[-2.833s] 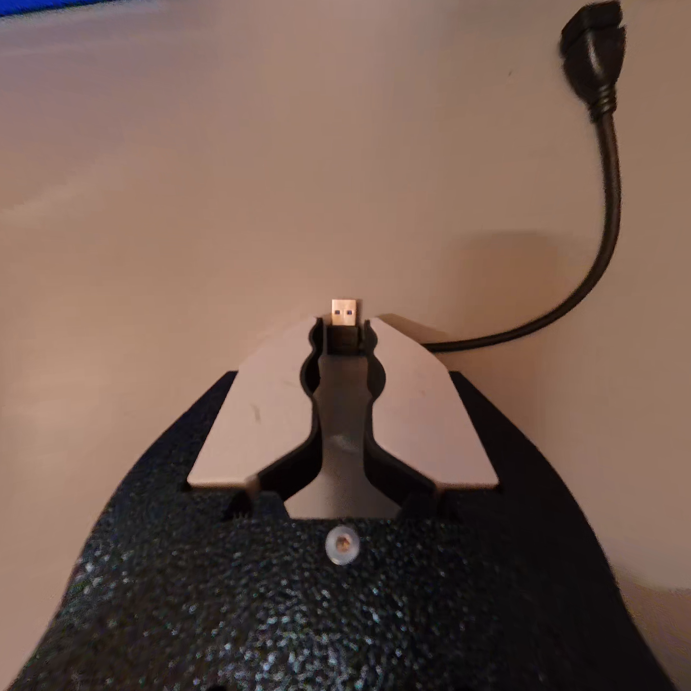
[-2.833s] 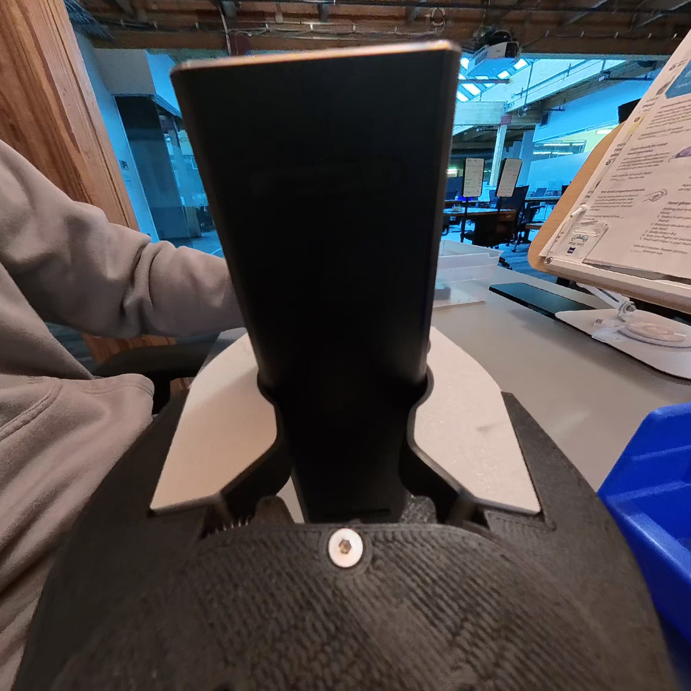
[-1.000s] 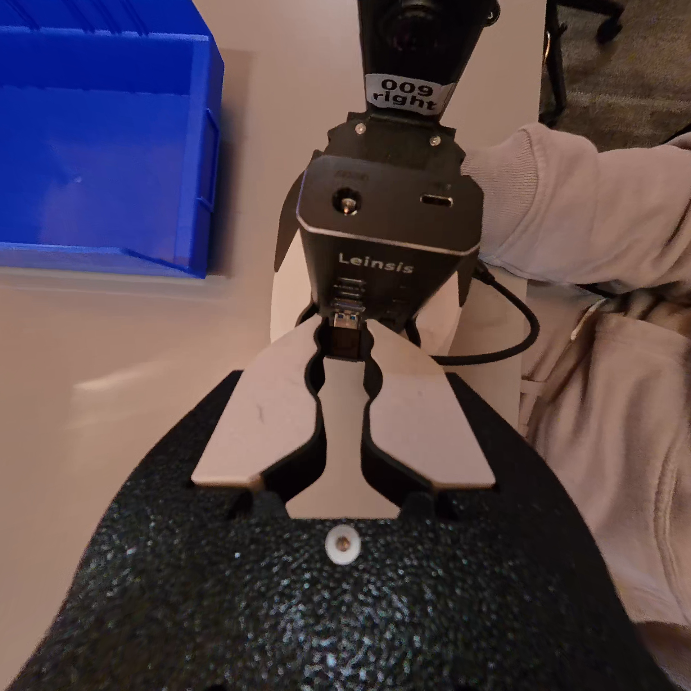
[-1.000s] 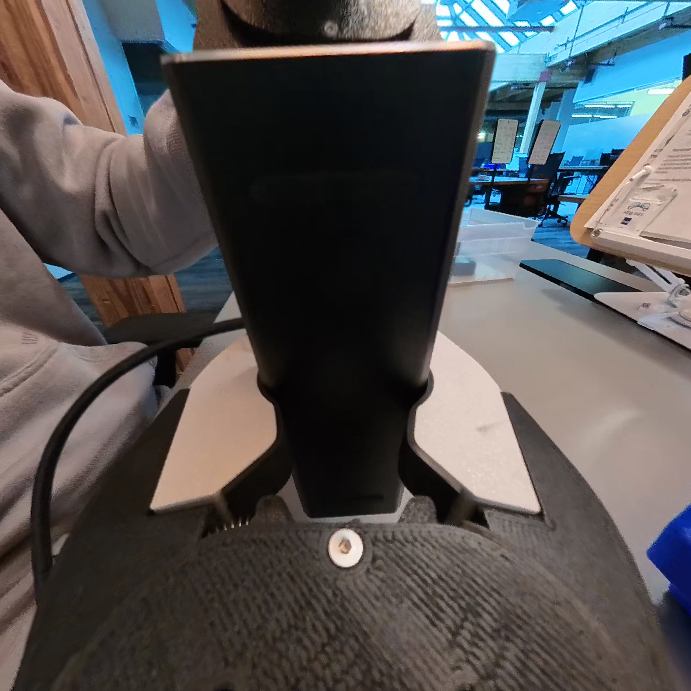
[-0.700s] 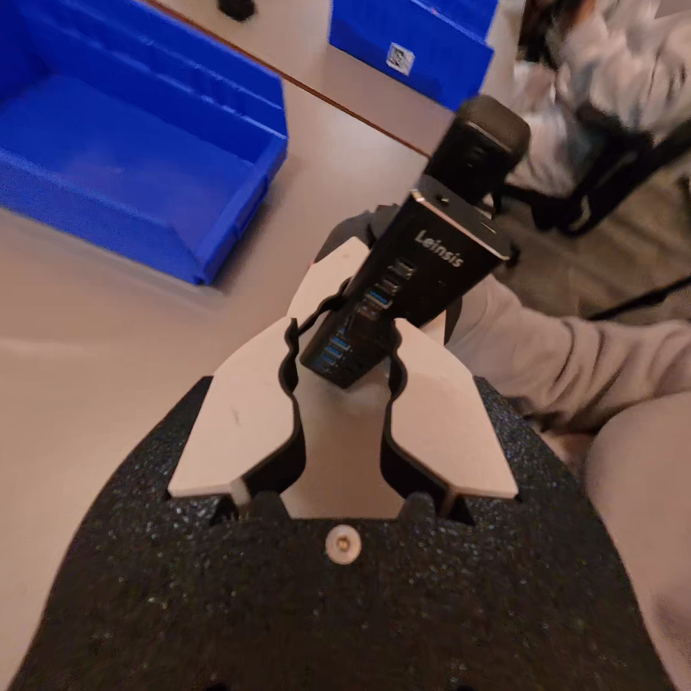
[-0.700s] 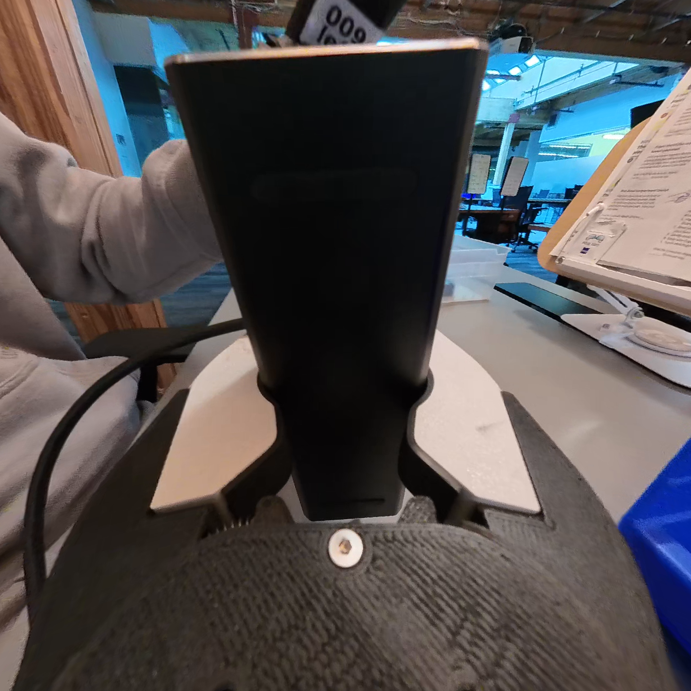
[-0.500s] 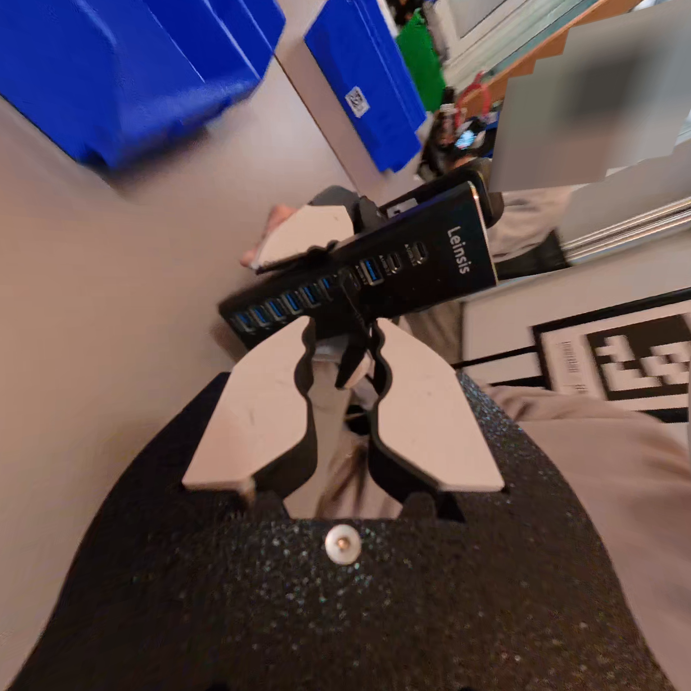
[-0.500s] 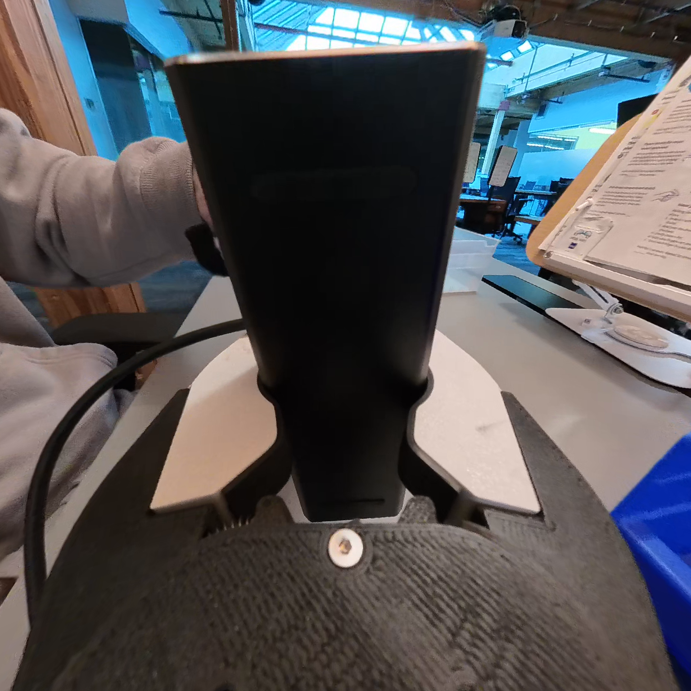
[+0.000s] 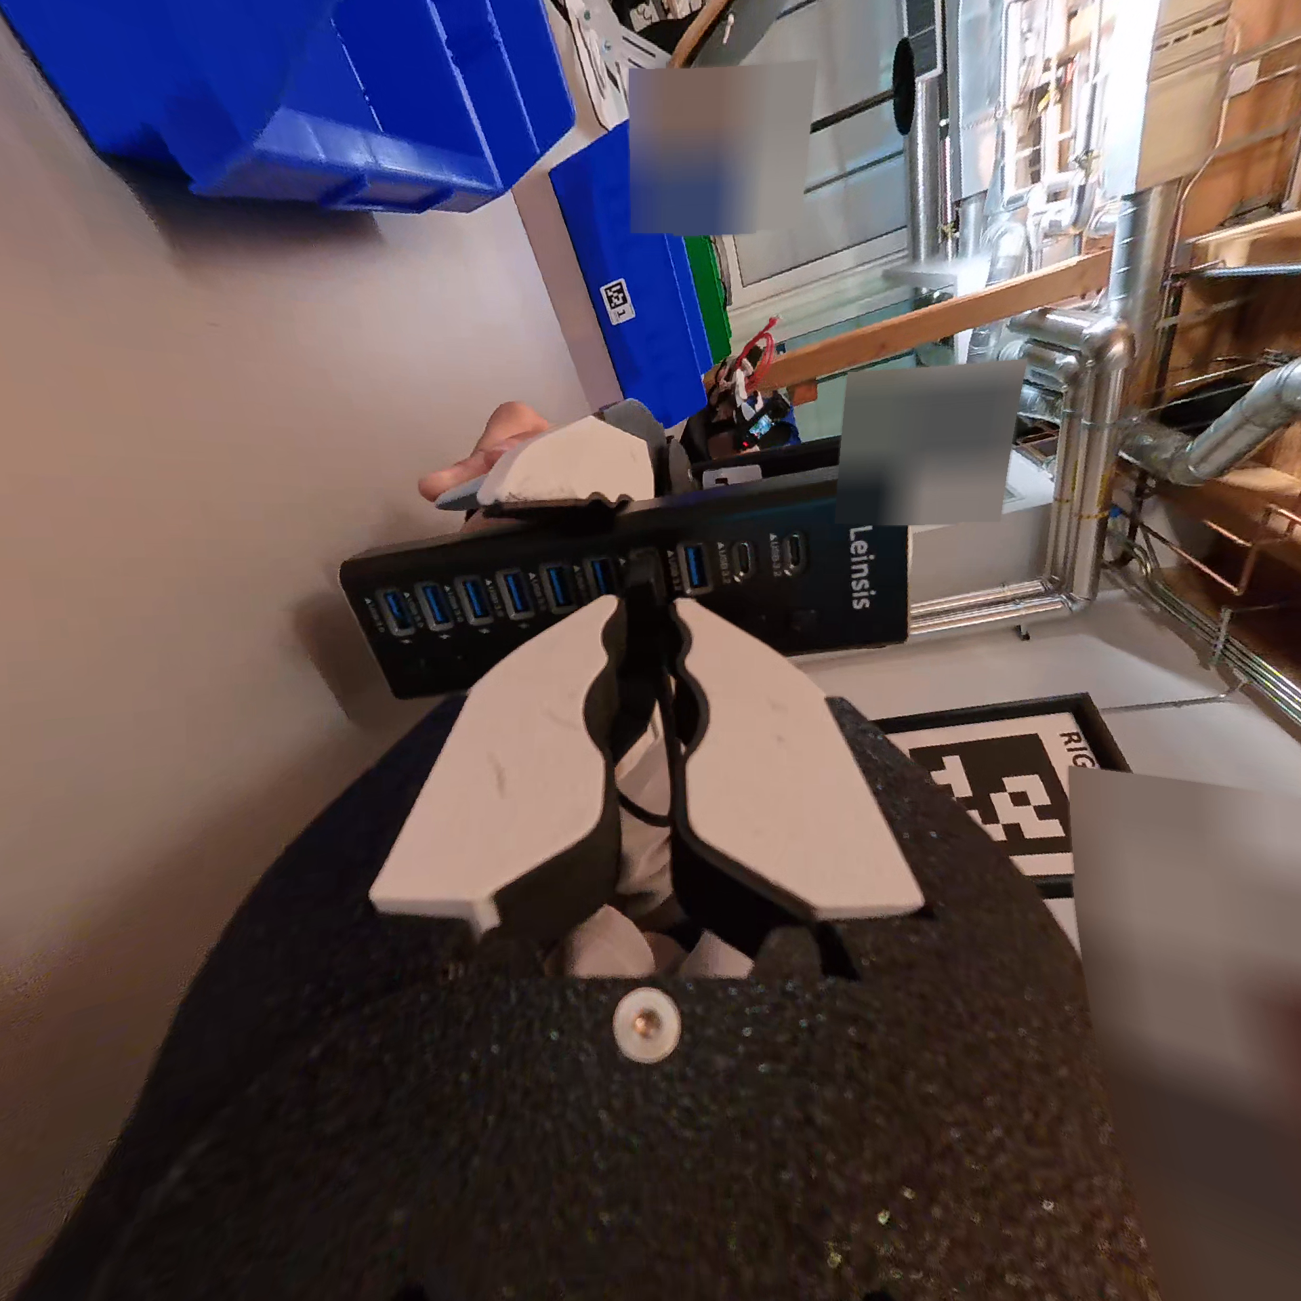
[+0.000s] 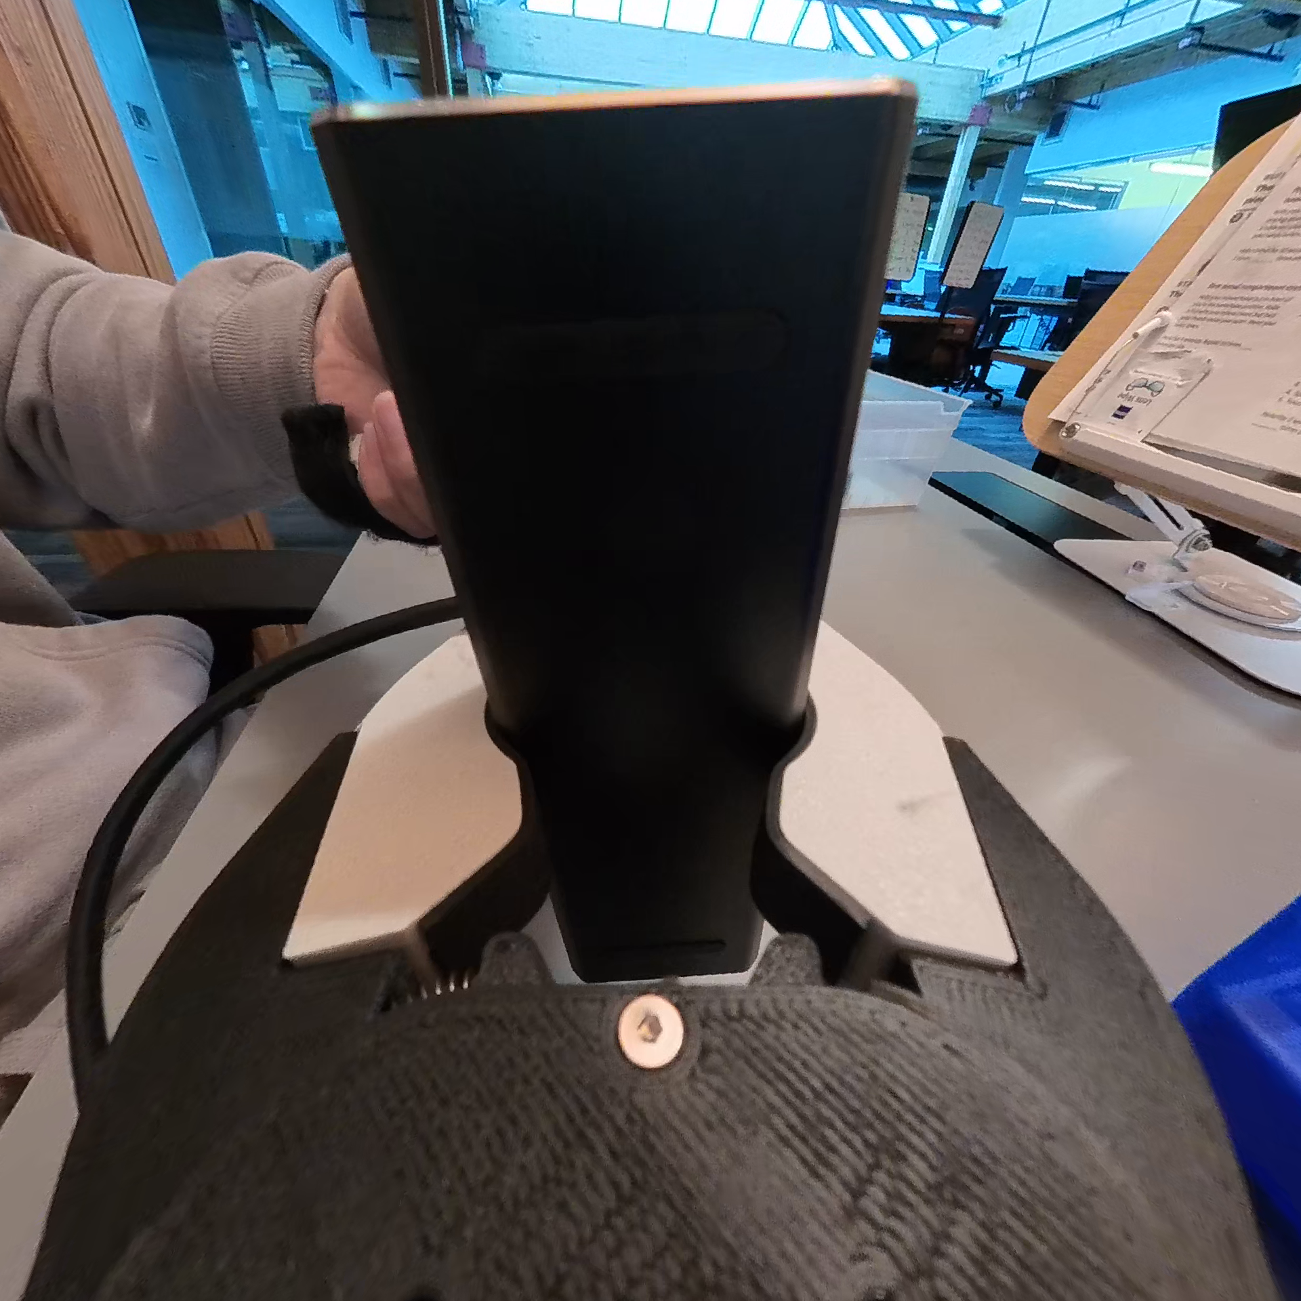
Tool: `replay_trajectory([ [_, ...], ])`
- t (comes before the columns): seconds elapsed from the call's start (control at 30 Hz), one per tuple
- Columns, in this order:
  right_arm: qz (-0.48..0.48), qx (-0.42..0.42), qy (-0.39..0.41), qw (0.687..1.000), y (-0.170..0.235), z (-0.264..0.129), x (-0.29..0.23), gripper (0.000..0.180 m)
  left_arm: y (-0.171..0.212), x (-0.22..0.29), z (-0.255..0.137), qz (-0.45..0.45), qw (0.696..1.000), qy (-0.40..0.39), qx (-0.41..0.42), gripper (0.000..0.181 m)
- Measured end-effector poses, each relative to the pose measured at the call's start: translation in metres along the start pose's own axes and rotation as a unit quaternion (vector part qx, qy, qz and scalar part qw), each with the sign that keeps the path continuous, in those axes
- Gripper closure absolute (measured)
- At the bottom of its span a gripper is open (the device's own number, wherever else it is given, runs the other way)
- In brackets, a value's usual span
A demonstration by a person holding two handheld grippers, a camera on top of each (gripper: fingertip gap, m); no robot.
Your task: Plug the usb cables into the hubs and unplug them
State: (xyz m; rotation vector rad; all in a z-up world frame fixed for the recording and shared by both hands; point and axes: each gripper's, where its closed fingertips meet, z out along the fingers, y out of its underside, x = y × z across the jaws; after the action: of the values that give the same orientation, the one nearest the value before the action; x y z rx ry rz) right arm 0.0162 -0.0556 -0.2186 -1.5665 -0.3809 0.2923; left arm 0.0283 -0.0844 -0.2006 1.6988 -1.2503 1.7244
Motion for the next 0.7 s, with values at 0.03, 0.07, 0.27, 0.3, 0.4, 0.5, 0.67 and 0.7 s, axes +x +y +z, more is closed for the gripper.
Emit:
replay_trajectory([
  [0.03,-0.001,-0.003,0.002,1.000,0.001,0.001,0.001,0.106,0.000,-0.001,0.000,-0.002,1.000,0.000,0.003,0.171],
  [0.07,0.000,-0.008,0.002,1.000,0.003,0.001,0.001,0.106,-0.001,-0.002,0.000,-0.002,1.000,-0.002,0.007,0.171],
  [0.27,0.005,-0.005,-0.010,1.000,0.002,0.002,-0.004,0.106,0.000,0.000,0.003,0.010,1.000,0.000,0.013,0.171],
  [0.3,0.002,-0.009,-0.009,1.000,0.003,0.004,-0.005,0.106,-0.001,0.000,0.003,0.011,1.000,-0.007,0.010,0.171],
  [0.4,-0.005,-0.019,-0.010,1.000,0.006,0.008,-0.007,0.106,0.003,-0.001,0.002,0.025,0.999,-0.031,-0.014,0.171],
  [0.5,-0.014,-0.039,-0.008,0.999,0.009,0.010,-0.007,0.106,0.005,-0.005,-0.001,0.045,0.997,-0.063,-0.029,0.171],
  [0.67,-0.013,-0.053,-0.003,0.998,0.016,0.009,-0.004,0.106,0.002,-0.009,0.002,0.034,0.998,-0.059,-0.005,0.171],
  [0.7,-0.016,-0.055,0.000,0.998,0.017,0.009,-0.004,0.106,0.002,-0.010,0.002,0.028,0.998,-0.054,0.004,0.171],
])
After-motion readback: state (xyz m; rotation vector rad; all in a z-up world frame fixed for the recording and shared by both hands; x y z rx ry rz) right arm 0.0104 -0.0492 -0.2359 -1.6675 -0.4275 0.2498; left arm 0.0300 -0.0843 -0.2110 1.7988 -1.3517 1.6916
